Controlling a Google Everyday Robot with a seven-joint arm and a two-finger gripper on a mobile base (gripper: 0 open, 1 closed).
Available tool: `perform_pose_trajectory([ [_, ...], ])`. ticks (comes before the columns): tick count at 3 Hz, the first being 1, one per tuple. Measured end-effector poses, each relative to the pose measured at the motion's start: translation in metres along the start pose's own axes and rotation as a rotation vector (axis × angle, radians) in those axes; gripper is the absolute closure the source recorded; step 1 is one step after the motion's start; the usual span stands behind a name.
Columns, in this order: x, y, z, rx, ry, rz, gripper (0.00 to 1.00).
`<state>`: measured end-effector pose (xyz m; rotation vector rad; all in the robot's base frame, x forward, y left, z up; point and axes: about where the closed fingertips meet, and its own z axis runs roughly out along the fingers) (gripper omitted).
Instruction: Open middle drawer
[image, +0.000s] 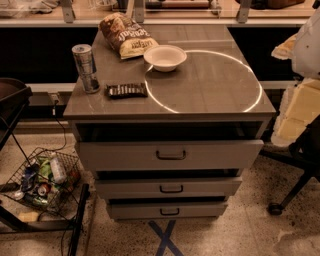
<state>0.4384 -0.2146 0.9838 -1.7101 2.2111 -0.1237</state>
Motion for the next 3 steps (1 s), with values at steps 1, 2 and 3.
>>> perform_pose_trajectory([
  [1,0.000,0.000,0.000,0.000,0.000,0.000,0.00],
  [2,0.002,0.011,0.014,-0.001,-0.003,0.002,0.00],
  [3,0.006,0.035,0.045,-0.012,-0.001,0.003,0.00],
])
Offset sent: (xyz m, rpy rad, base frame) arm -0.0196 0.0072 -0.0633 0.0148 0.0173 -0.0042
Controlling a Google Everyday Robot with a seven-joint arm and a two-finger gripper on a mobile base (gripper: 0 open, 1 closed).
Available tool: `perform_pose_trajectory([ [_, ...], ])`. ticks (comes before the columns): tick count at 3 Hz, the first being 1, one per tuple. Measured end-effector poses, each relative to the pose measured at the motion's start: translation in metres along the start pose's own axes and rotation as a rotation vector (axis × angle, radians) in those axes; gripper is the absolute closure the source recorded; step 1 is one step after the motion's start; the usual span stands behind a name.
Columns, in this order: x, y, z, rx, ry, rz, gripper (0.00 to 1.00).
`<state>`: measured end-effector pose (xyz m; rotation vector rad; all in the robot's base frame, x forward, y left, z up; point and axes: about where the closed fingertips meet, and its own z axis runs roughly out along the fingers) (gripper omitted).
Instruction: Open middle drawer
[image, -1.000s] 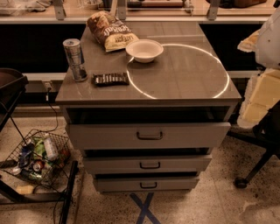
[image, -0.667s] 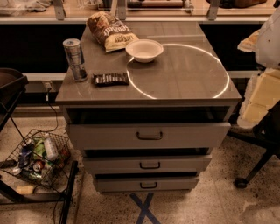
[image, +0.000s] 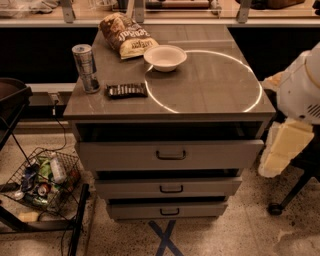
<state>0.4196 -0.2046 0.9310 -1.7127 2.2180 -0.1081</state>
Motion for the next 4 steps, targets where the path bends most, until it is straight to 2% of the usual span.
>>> perform_pose_trajectory([
  [2,-0.002,0.051,0.075,-0.044,0.025,-0.005,0.00],
  [3,0.000,0.076,0.121,-0.101,0.042,-0.008,0.00],
  [4,0.000,0.076,0.121,-0.101,0.042,-0.008,0.00],
])
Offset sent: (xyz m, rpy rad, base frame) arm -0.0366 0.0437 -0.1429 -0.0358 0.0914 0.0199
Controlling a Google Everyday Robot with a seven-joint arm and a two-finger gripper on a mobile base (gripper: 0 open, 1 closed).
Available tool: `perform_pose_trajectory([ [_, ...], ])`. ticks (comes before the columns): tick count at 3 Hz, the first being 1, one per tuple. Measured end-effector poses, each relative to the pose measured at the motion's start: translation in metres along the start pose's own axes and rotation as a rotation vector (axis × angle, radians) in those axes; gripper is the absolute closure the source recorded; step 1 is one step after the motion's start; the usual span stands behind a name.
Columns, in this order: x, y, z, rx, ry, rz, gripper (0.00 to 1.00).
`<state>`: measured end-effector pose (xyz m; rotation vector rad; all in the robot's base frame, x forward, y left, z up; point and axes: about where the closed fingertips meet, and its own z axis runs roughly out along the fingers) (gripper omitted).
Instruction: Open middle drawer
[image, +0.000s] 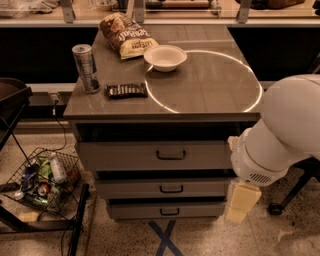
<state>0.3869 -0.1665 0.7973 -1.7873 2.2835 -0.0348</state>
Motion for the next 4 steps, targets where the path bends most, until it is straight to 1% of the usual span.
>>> perform_pose_trajectory([
  [1,0.021,0.015,0.042,-0.030,0.010,-0.021,0.00],
  [2,0.055,0.029,0.084,-0.047,0.073,-0.066,0.00],
  [3,0.091,0.037,0.134,-0.069,0.121,-0.147,0.00],
  [4,0.106,0.036,0.182,-0.104,0.129,-0.223,0.00],
])
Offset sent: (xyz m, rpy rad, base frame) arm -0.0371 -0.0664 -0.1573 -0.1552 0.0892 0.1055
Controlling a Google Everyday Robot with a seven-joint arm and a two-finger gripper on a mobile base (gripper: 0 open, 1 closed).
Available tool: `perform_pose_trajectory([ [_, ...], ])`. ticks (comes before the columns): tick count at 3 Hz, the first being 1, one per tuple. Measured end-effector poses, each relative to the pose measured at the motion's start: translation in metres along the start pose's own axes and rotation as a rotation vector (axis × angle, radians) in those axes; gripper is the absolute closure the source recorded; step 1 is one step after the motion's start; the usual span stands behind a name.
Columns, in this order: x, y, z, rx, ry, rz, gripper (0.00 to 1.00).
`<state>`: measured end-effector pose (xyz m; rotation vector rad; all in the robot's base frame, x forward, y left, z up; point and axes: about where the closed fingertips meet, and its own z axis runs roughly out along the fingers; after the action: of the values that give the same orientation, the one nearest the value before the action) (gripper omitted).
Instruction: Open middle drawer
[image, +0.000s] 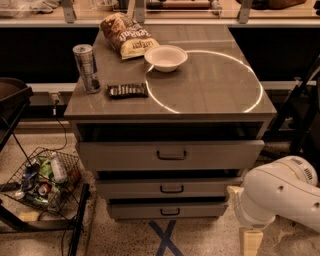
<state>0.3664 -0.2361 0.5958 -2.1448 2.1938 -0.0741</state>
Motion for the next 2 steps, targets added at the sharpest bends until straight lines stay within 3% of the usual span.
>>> perform_pose_trajectory([
  [1,-0.0120,0.0017,0.0552,-0.065,-0.037,-0.054,0.00],
  [2,-0.0143,0.0012,0.0583,-0.062,-0.039,-0.047,0.00],
])
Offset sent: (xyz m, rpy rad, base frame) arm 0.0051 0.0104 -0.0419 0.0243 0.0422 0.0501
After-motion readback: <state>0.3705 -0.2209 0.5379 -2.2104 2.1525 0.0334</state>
